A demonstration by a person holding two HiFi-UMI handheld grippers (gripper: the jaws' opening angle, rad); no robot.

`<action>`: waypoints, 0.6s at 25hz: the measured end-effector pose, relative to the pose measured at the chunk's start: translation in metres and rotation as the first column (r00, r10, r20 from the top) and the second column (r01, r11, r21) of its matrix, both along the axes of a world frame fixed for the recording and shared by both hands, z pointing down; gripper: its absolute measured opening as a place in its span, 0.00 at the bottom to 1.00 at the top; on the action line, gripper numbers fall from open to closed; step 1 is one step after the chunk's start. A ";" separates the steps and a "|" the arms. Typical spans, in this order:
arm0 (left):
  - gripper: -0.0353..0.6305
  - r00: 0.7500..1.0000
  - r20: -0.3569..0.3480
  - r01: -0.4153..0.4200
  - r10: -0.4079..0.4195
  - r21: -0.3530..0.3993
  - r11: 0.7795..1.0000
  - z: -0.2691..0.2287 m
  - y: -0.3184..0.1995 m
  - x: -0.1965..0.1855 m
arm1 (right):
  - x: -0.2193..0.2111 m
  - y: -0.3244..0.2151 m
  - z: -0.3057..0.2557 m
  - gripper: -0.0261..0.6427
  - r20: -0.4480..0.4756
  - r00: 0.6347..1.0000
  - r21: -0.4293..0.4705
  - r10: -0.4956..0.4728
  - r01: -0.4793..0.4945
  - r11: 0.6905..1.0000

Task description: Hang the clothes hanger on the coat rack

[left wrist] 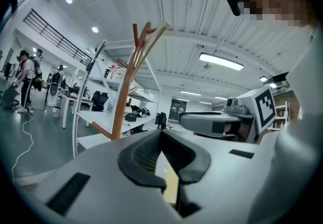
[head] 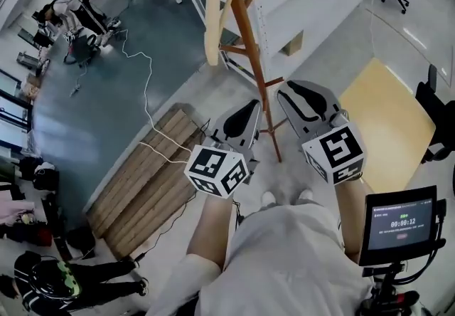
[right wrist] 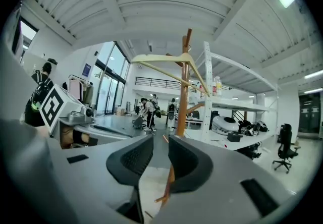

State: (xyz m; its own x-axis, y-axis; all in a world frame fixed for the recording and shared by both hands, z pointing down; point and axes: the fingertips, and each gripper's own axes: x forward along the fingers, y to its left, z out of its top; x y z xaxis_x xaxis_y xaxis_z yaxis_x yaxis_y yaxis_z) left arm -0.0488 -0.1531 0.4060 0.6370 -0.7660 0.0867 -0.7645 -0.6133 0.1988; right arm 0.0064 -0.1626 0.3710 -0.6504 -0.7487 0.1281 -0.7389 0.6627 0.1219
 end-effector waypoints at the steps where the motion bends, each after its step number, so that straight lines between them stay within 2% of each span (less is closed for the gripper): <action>1: 0.06 1.000 -0.002 -0.018 0.018 -0.008 1.000 0.003 0.002 0.008 | 0.012 0.003 0.006 0.20 0.001 1.000 -0.016 0.020 -0.020 1.000; 5: 0.06 0.996 -0.020 -0.089 0.088 -0.023 0.996 0.011 0.003 0.045 | 0.066 0.011 0.031 0.19 0.032 0.994 -0.074 0.103 -0.100 0.992; 7: 0.06 0.991 -0.033 -0.128 0.127 -0.023 0.992 0.016 0.002 0.064 | 0.095 0.015 0.040 0.15 0.057 0.985 -0.098 0.162 -0.156 0.983; 9: 0.06 0.986 -0.047 -0.161 0.160 -0.027 0.987 0.018 0.000 0.083 | 0.121 0.015 0.043 0.15 0.074 0.974 -0.112 0.213 -0.204 0.973; 15: 0.06 0.961 -0.045 -0.276 0.274 -0.051 0.960 0.025 0.007 0.144 | 0.180 0.031 0.043 0.15 0.089 0.944 -0.119 0.316 -0.305 0.945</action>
